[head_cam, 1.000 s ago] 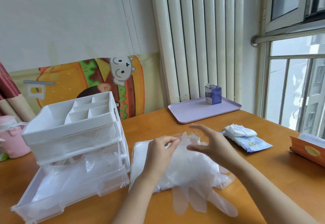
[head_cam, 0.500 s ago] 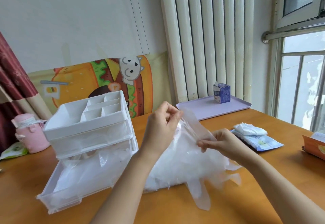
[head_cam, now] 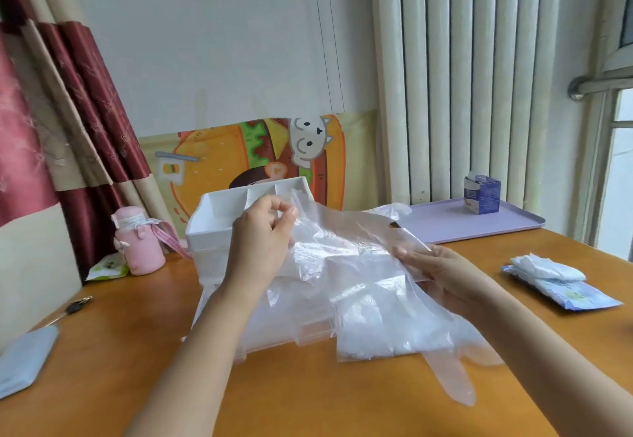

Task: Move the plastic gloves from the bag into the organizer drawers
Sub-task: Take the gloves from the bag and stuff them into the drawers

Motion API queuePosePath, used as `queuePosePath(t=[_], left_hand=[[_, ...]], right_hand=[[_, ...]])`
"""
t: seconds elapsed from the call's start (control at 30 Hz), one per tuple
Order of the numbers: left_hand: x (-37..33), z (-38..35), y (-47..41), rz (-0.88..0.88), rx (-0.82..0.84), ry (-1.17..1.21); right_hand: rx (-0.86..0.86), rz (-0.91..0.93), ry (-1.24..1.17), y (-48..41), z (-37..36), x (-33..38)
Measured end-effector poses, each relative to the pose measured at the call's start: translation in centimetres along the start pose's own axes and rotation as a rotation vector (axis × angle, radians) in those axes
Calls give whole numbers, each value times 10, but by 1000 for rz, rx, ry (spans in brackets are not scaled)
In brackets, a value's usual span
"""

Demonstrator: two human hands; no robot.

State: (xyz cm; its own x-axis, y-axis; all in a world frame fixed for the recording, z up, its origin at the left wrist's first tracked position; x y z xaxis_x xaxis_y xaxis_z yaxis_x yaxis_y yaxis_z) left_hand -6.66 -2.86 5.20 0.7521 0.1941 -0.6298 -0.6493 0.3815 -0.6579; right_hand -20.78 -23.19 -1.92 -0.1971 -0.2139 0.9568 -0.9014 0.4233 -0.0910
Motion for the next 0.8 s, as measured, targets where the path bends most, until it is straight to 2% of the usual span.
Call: queuePosePath(t=[0.2,0.27,0.33,0.4,0.47,0.57,0.67,0.8], left_hand=[[57,42,19,106,34,-154],[70,52,23,150,15,-223],[76,58,26,190,-13,-361],[81,63,28,246,-32,-506],[88,62,30,286,10,-638],[103,53,31,312,70,-770],[111,45,29,323,89,-796],[112,43,27,325,70,-823]], right_hand=[[-103,50,301,-28,-55,5],[-174,62,551,-40,-69,1],[-219,94,893,-50,-84,-6],[-265,139,1117,-55,-101,-14],[-324,138,1289,-57,-116,-22],[-409,163,1691,-57,-134,-25],[-418,251,1817,-57,-143,-26],[-472,367,1814,-41,-148,-11]])
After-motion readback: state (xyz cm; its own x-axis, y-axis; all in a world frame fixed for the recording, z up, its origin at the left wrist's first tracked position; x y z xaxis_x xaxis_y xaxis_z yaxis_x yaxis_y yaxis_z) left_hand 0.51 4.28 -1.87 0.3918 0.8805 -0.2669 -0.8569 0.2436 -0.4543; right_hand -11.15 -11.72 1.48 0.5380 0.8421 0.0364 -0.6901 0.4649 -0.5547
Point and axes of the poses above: each hand's wrist, its own y-axis away from the middle knuckle, its own z-axis out of the back of the hand, x = y × z, the point moved 1 cm from there along -y, towards the middle knuckle
